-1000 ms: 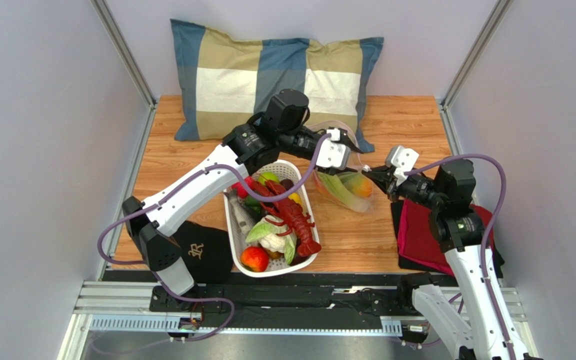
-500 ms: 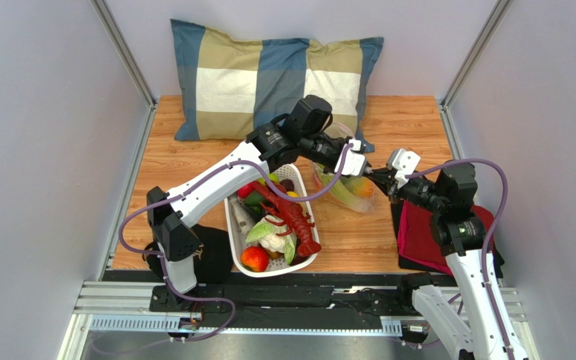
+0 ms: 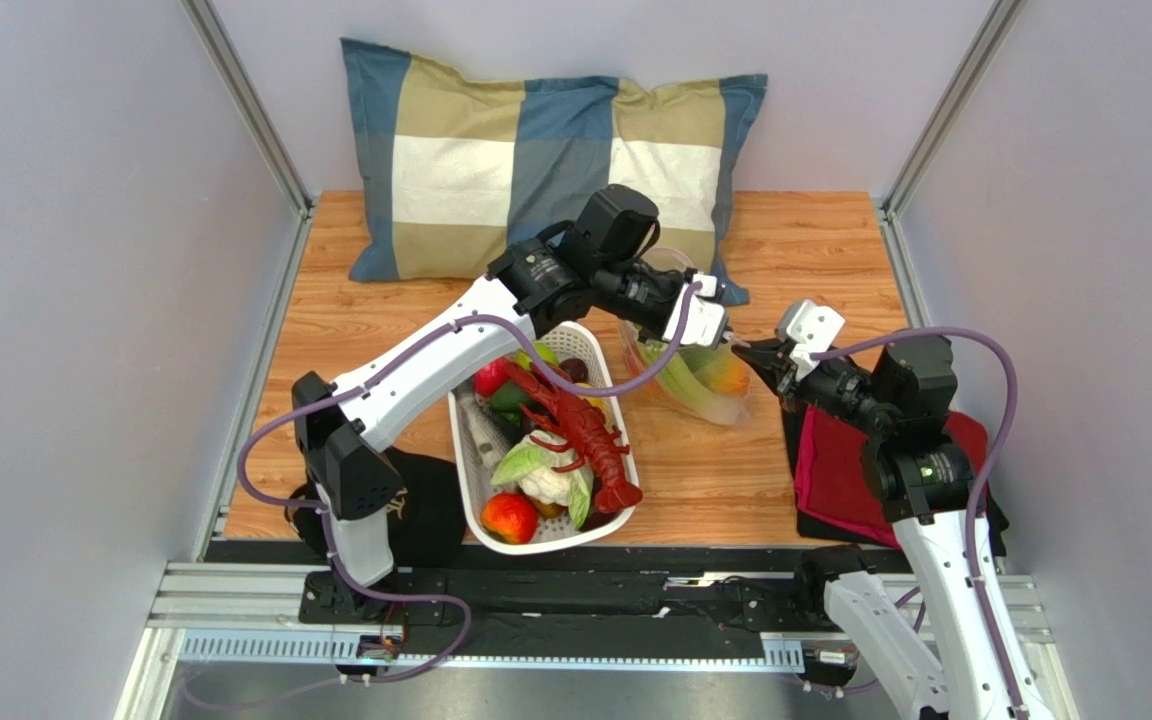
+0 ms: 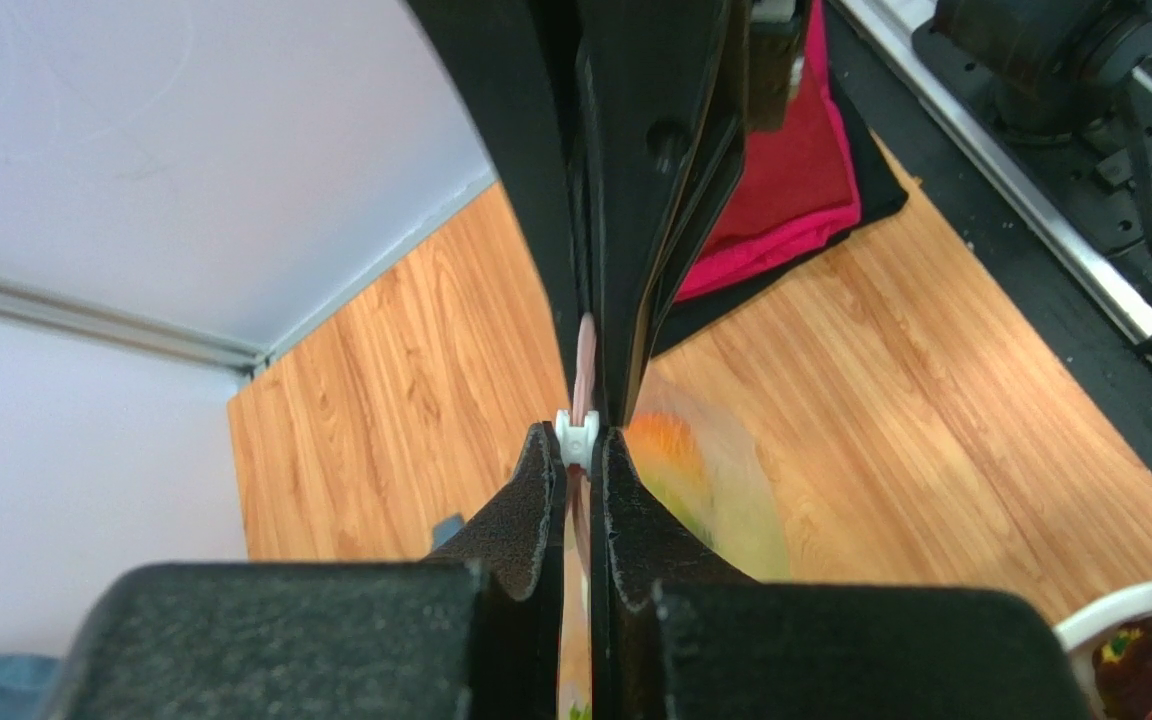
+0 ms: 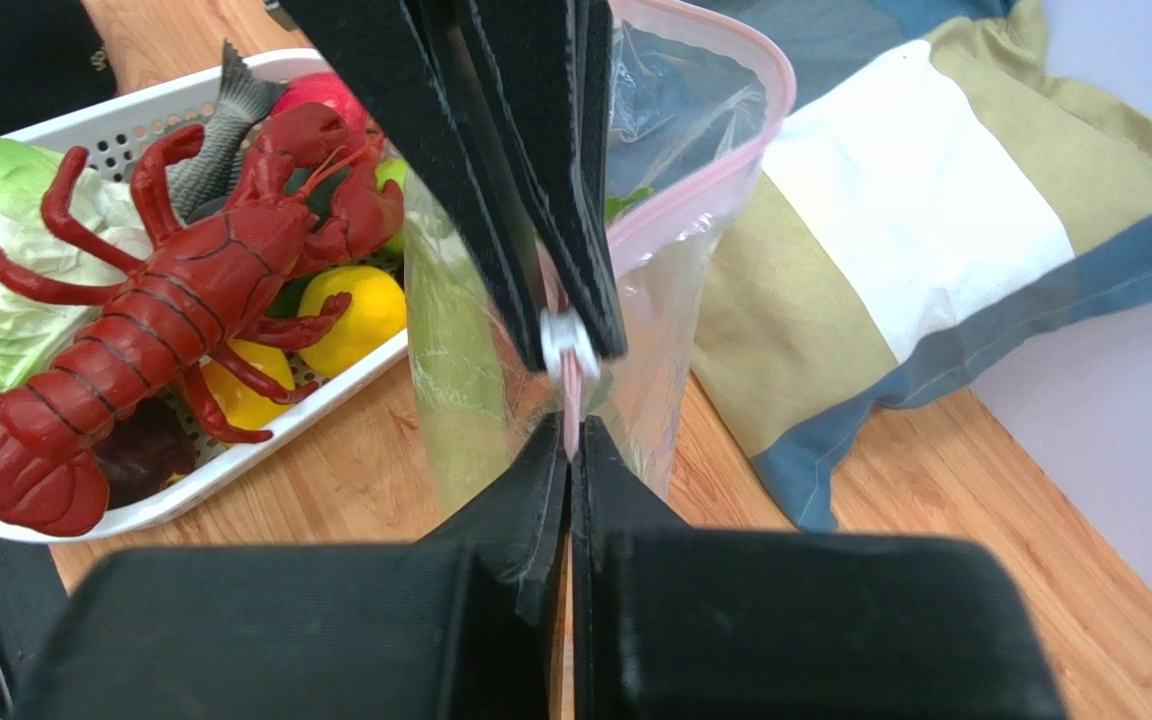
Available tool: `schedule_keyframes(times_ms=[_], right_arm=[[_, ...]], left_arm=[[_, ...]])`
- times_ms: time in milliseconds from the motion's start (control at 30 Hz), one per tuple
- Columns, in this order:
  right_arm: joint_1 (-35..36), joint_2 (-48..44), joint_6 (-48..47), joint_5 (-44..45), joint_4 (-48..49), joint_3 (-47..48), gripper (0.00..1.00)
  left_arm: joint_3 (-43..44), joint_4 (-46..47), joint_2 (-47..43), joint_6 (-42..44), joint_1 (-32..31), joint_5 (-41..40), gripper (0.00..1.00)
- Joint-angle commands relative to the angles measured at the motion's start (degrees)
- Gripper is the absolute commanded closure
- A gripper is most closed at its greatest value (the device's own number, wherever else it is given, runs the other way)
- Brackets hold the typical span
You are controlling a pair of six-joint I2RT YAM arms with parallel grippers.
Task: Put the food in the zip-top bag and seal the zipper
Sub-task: Zip the zipper food storage bag at the center of the board.
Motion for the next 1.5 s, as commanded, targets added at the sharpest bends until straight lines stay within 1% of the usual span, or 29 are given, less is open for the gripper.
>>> schedule_keyframes(times_ms=[0, 233, 400, 700, 833, 933, 967, 1133, 1200, 1300, 1367, 1467], right_arm=[[-0.1, -1.9, 3.2, 4.7, 1.9, 0.4, 1.00], [-1.5, -3.2, 6.0, 10.4, 2.6, -0.4, 1.00], [-3.8, -3.8, 6.7, 13.6, 2.3, -0.5, 1.00], [-6.4, -3.5, 6.3, 15.2, 2.2, -0.4, 1.00], [-6.9, -2.7, 5.9, 15.3, 2.7, -0.1, 1.00], [-7.1, -1.8, 6.1, 14.5, 4.0, 0.4, 1.00], [-7.1, -1.4, 6.1, 13.7, 4.3, 0.5, 1.00], [-7.2, 2.9, 7.5, 14.0, 7.0, 3.6, 1.00], [-7.1, 5.7, 7.8, 14.5, 7.8, 5.1, 1.00], [-7.1, 10.4, 8.2, 14.6, 9.2, 7.7, 1.00], [-7.1, 13.7, 8.3, 15.2, 9.8, 9.9, 1.00], [-7.1, 20.2, 7.8, 16.5, 12.6, 11.9, 1.00]], left_arm=[[1.9, -2.2, 0.4, 3.2, 4.3, -3.7, 0.99], [1.9, -4.1, -0.4, 5.4, 8.2, -4.8, 0.99], [1.6, -6.6, -0.8, 9.1, 12.9, -6.3, 1.00], [2.0, -8.1, 0.0, 13.2, 22.3, -9.3, 1.00], [3.2, -8.1, 0.6, 13.1, 24.6, -9.7, 1.00], [3.4, -8.3, 0.0, 12.0, 24.7, -8.2, 1.00], [3.4, -8.2, -0.1, 11.5, 24.7, -6.4, 1.00], [5.1, -7.9, -0.8, 5.4, 24.1, -4.8, 1.00], [5.0, -8.7, -2.2, 4.6, 23.9, -3.3, 1.00], [3.6, -9.3, -4.1, 4.3, 22.9, -3.7, 1.00], [2.9, -9.3, -4.4, 3.2, 22.6, -4.3, 1.00], [4.0, -9.4, -3.0, -0.2, 22.5, -6.1, 1.00]])
